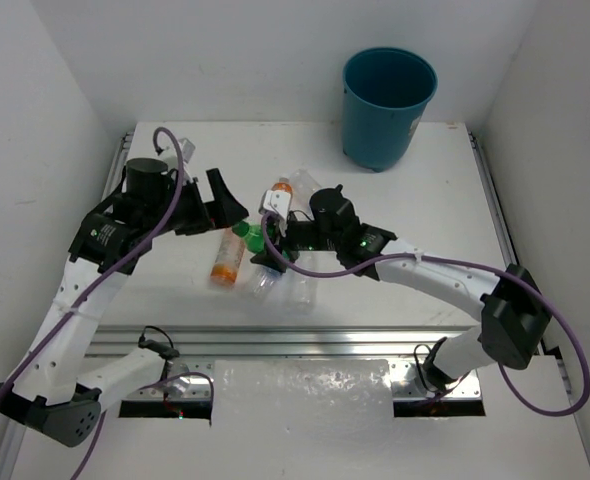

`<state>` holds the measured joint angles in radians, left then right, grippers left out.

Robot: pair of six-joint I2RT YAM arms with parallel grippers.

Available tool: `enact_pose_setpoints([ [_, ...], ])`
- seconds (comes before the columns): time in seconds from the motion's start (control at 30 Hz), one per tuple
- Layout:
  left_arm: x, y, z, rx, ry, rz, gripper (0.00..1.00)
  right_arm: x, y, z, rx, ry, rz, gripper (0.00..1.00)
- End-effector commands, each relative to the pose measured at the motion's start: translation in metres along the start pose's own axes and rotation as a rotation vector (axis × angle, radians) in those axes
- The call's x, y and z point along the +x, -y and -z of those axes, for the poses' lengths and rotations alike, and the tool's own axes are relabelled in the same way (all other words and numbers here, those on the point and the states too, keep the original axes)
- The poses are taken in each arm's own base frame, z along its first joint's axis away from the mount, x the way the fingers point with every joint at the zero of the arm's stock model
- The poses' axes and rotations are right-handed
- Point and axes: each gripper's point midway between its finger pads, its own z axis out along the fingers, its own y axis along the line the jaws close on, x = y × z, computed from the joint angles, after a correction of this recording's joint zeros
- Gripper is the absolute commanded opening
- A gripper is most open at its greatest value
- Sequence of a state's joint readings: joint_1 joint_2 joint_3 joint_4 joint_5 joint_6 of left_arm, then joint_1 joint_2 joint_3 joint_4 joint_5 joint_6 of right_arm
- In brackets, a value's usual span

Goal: Put the plastic bottles in the bin

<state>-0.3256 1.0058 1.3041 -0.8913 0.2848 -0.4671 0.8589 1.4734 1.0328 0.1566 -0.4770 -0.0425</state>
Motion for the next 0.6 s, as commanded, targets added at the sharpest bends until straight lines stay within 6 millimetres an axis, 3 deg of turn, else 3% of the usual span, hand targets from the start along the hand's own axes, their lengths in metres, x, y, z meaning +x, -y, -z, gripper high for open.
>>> enact_pose_setpoints([
  [0.0,-0.059,-0.013,0.011,-0.147,0.249,0.003,1.0,-0.039,0.035,0.01,0.147,0.097,0.071,0.0],
  [0.03,-0.076,-0.024,0.02,-0.231,0.327,0.019,1.0,-0.038,0.042,0.012,0.169,0.086,0.056,0.0],
  [0.1,-0.089,-0.038,0.035,-0.333,0.408,0.051,1.0,-0.047,0.071,0.025,0.253,0.093,0.017,0.0],
  [0.13,-0.101,-0.055,0.056,-0.442,0.511,0.075,1.0,-0.057,0.094,0.036,0.319,0.108,0.008,0.0],
  [0.2,-0.108,-0.071,0.075,-0.536,0.606,0.091,1.0,-0.065,0.122,0.051,0.409,0.106,-0.043,0.0],
  [0.23,-0.101,-0.09,0.076,-0.612,0.623,0.086,1.0,-0.092,0.141,0.063,0.462,0.146,-0.036,0.0],
  [0.27,-0.104,-0.089,0.081,-0.599,0.664,0.061,1.0,-0.087,0.176,0.078,0.566,0.133,-0.081,0.0],
  [0.3,-0.088,-0.103,0.064,-0.614,0.616,0.036,1.0,-0.088,0.193,0.088,0.609,0.121,-0.103,0.0],
  [0.33,-0.081,-0.106,0.059,-0.606,0.61,0.019,1.0,-0.117,0.213,0.103,0.663,0.176,-0.095,0.0],
  [0.37,-0.079,-0.11,0.049,-0.598,0.605,0.0,1.0,-0.121,0.242,0.125,0.744,0.196,-0.126,0.0],
  [0.4,-0.071,-0.117,0.04,-0.605,0.581,-0.007,0.99,-0.107,0.268,0.127,0.792,0.168,-0.16,0.0],
  [0.43,-0.052,-0.134,0.021,-0.641,0.523,-0.015,1.0,-0.133,0.293,0.152,0.862,0.226,-0.138,0.0],
  [0.47,-0.042,-0.143,0.013,-0.662,0.496,-0.007,1.0,-0.137,0.31,0.163,0.915,0.235,-0.128,0.0],
  [0.5,-0.023,-0.159,0.0,-0.693,0.44,-0.008,1.0,-0.118,0.338,0.164,0.983,0.2,-0.142,0.0],
  [0.53,-0.014,-0.164,-0.009,-0.694,0.411,-0.008,1.0,-0.141,0.352,0.178,1.022,0.248,-0.104,0.0],
  [0.57,-0.01,-0.164,-0.018,-0.672,0.392,-0.019,1.0,-0.138,0.373,0.196,1.087,0.248,-0.088,0.0],
])
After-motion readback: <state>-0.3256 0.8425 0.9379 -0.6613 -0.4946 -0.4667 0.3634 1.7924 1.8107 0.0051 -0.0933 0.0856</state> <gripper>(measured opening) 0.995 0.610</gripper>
